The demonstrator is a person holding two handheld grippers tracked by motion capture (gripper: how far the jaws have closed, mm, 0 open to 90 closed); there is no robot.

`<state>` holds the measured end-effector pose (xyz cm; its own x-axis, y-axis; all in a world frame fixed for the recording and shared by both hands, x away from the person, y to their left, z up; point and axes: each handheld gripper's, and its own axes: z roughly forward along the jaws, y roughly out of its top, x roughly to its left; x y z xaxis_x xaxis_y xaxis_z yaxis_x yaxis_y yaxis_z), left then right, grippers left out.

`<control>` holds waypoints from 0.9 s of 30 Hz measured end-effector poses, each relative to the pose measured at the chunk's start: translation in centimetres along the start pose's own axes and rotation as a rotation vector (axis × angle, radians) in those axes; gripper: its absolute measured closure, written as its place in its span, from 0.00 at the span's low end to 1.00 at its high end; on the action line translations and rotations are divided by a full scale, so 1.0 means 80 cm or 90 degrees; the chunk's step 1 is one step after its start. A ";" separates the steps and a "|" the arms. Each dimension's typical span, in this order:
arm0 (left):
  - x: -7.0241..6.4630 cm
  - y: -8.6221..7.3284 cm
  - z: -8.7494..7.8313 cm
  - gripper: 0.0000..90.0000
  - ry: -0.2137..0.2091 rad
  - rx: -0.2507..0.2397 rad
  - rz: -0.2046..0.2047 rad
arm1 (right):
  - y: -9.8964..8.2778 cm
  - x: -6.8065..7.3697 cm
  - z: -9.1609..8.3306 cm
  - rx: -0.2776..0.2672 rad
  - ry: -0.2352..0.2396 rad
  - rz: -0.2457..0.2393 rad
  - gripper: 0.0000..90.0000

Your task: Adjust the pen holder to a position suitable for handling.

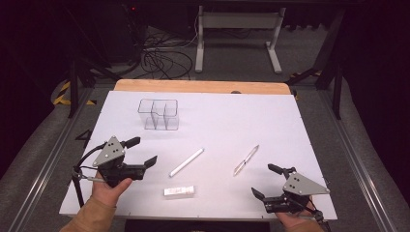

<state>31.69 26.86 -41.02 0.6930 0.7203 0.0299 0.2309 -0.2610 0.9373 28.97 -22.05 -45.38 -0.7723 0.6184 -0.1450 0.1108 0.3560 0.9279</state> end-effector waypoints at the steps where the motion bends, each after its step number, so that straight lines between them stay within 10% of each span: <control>1: 0.001 0.001 0.000 0.18 -0.001 -0.001 0.001 | 0.000 0.000 0.000 0.000 0.000 0.000 0.10; 27: 0.033 0.041 0.028 0.29 0.006 0.062 0.043 | 0.000 -0.001 0.002 0.005 0.009 -0.001 0.11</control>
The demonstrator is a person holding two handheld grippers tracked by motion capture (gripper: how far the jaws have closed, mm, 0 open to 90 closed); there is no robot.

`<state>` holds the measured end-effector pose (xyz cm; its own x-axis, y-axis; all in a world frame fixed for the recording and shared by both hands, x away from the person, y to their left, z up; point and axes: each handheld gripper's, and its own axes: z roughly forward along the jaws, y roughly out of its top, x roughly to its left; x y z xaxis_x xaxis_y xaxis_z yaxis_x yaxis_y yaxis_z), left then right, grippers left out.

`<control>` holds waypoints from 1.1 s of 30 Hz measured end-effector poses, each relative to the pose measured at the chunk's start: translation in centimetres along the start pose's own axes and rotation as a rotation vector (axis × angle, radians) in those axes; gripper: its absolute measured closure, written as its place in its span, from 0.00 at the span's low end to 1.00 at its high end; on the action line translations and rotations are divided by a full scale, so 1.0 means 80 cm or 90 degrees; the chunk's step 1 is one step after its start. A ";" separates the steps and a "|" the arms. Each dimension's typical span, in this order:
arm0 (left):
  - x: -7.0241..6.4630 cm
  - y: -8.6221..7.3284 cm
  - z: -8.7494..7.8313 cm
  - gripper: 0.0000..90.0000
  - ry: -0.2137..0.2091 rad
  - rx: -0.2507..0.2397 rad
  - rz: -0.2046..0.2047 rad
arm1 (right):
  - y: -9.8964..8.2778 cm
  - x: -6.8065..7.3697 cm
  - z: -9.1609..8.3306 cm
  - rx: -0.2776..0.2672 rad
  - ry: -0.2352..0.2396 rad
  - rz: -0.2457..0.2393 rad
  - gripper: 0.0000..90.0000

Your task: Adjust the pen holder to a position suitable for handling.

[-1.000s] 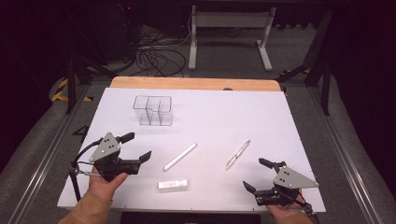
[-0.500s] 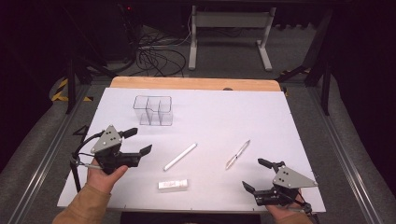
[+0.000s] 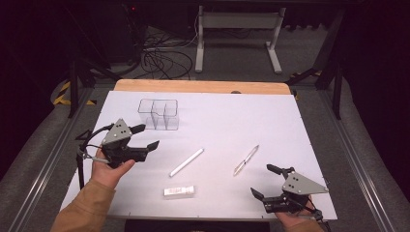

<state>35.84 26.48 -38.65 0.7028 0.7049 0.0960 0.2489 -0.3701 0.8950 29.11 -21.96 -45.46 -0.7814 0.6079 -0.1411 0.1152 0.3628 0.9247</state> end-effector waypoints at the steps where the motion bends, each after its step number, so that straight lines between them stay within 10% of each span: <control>1: 0.002 0.001 0.001 0.29 0.002 -0.001 -0.001 | 0.000 0.000 0.000 -0.001 0.000 0.000 0.11; 18: 0.039 0.010 0.023 0.37 0.017 0.067 0.022 | 0.000 0.001 0.002 0.005 0.010 0.003 0.11; 33: 0.077 0.022 0.042 0.41 0.040 0.120 -0.010 | -0.001 0.001 0.005 0.013 0.018 0.002 0.12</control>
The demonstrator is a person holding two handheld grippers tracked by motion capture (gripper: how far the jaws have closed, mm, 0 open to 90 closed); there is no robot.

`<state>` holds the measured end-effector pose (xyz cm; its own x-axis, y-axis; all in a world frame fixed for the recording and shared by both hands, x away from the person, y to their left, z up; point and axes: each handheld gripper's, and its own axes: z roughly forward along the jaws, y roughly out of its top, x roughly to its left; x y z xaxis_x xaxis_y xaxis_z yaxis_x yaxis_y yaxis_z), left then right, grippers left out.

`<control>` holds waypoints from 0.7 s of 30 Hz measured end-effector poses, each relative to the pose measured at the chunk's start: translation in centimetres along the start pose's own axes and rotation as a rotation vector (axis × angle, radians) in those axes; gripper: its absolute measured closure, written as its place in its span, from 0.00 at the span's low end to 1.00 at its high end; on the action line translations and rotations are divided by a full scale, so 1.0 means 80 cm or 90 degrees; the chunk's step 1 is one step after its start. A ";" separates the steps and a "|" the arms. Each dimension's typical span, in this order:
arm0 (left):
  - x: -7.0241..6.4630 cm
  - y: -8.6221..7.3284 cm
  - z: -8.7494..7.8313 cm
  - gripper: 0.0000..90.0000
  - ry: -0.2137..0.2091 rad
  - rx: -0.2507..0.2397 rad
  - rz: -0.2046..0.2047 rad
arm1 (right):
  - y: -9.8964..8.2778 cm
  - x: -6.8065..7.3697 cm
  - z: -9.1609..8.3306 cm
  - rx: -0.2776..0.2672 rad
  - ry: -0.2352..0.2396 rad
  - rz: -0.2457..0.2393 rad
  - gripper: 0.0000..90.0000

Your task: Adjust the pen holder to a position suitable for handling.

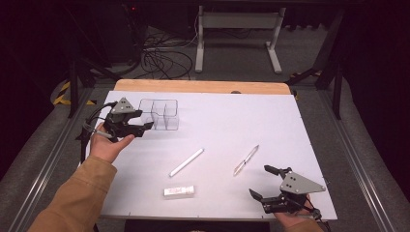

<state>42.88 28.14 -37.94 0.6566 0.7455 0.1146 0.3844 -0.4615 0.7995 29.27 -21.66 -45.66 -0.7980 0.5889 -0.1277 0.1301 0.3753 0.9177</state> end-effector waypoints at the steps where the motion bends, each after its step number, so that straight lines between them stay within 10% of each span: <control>1: 0.001 0.001 0.002 0.41 -0.002 0.003 -0.002 | 0.000 0.000 0.000 0.000 0.000 0.000 0.12; 21: 0.023 0.028 0.035 0.38 0.013 0.063 0.042 | -0.001 -0.001 0.000 0.000 0.007 -0.002 0.12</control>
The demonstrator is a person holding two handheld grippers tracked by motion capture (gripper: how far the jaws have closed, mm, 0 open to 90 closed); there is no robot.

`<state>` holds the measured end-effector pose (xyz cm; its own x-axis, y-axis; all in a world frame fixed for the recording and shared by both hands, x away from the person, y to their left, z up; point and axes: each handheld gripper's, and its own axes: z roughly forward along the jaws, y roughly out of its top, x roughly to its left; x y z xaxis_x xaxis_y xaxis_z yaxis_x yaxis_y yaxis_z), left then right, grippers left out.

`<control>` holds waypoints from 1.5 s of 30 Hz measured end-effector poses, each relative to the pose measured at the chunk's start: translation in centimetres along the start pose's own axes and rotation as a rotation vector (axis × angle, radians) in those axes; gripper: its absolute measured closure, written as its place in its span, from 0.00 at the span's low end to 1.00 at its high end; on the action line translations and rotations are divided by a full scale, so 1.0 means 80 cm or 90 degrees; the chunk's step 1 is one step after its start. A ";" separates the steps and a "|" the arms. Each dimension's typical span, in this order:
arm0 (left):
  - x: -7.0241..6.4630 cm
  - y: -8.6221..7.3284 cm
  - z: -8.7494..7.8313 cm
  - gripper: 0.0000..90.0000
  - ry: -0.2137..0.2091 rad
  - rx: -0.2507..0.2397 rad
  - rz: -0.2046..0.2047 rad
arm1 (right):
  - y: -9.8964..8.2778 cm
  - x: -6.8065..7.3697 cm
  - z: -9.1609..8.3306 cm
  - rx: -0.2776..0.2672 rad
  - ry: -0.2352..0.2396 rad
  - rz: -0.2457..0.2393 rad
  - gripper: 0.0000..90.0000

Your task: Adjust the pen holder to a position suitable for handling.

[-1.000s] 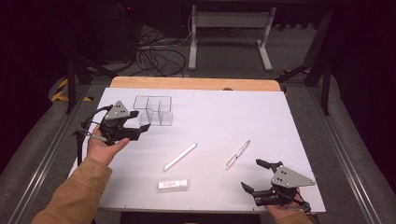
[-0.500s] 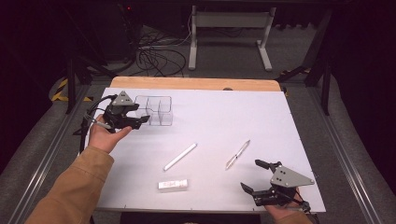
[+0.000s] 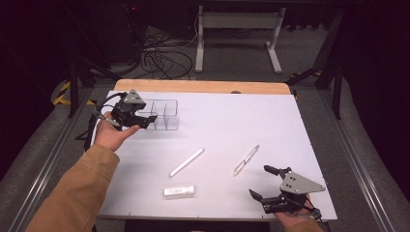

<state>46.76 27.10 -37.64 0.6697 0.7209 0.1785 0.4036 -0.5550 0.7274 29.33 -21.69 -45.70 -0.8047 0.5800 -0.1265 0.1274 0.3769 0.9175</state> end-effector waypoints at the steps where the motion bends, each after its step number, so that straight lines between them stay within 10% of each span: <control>1: 0.001 0.001 0.001 0.38 0.002 0.002 -0.001 | 0.000 0.000 0.000 0.000 0.000 0.000 0.12; 32: 0.022 0.004 0.045 0.44 -0.035 0.117 -0.033 | -0.002 -0.003 0.000 0.001 0.008 0.004 0.12; 45: 0.022 0.007 0.032 0.74 -0.090 0.171 0.001 | -0.003 -0.004 0.002 0.003 0.017 0.012 0.12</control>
<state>49.77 27.01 -38.64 0.7432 0.6651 0.0724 0.5399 -0.6601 0.5224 29.64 -21.82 -45.98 -0.8171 0.5679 -0.0995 0.1450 0.3694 0.9179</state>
